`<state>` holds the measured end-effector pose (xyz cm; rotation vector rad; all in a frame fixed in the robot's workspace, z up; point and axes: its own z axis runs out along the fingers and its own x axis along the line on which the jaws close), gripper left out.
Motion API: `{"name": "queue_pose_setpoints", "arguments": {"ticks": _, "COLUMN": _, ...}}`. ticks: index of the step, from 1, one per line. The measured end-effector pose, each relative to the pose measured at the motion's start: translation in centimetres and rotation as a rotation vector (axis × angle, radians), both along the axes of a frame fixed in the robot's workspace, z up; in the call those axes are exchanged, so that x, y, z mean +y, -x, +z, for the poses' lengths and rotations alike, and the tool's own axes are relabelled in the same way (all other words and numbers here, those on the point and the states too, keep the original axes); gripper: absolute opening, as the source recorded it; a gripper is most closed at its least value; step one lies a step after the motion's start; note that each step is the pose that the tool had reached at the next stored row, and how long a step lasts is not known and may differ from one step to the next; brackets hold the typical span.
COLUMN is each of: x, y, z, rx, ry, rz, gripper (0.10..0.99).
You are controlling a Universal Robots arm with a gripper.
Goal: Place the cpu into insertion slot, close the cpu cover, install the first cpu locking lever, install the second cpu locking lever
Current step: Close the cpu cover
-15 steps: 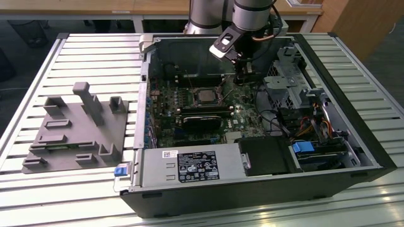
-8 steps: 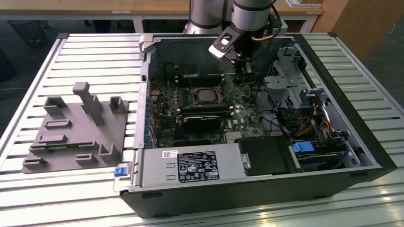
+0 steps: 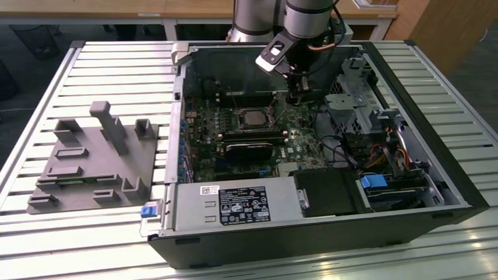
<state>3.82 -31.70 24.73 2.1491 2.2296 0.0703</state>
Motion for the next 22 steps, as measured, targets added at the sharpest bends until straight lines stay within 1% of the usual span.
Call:
{"name": "queue_pose_setpoints", "arguments": {"ticks": 6, "x": 0.00, "y": 0.79, "z": -0.01, "rx": 0.0000, "ry": 0.000, "rz": 0.000, "gripper": 0.106}}
{"name": "queue_pose_setpoints", "arguments": {"ticks": 22, "x": 0.00, "y": 3.47, "z": -0.20, "rx": 0.0000, "ry": 0.000, "rz": 0.000, "gripper": 0.106}}
